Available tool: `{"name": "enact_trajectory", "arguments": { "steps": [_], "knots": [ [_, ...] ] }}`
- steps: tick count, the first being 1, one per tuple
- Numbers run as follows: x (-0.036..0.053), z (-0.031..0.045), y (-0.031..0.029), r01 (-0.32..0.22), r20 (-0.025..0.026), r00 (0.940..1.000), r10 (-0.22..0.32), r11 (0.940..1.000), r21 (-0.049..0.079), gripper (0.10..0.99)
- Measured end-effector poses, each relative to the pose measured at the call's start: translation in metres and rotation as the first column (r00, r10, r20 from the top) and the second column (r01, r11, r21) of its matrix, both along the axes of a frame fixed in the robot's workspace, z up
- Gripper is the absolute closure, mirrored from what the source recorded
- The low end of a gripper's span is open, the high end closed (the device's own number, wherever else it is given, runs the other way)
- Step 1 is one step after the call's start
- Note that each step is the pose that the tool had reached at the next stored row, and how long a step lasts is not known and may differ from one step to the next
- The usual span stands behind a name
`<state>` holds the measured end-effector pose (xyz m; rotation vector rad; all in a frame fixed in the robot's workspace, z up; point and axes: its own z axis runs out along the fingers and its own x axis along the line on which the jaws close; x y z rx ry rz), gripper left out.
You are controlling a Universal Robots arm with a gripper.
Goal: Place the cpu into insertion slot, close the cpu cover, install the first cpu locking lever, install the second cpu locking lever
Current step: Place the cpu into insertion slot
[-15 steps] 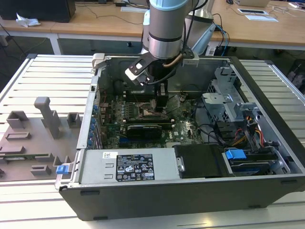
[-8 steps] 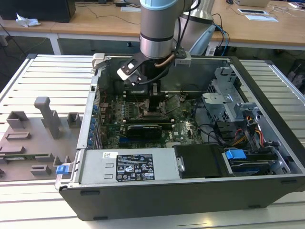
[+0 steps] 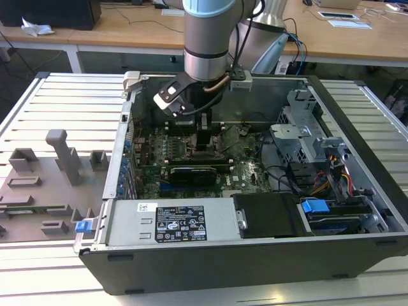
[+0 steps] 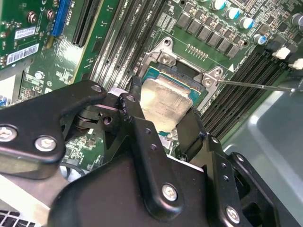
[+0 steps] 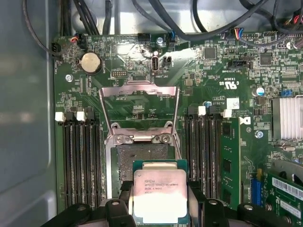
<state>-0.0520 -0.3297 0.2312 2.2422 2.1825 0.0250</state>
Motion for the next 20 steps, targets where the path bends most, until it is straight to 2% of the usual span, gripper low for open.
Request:
{"name": "enact_trajectory", "arguments": {
  "steps": [11, 20],
  "knots": [
    [-0.0040, -0.0084, 0.0003, 0.000, 0.0000, 1.0000, 0.000, 1.0000, 0.000, 0.545],
    [-0.0031, -0.0148, 0.0088, -0.032, 0.0000, 0.9995, 0.032, 0.9995, 0.000, 0.545]
  ]
}}
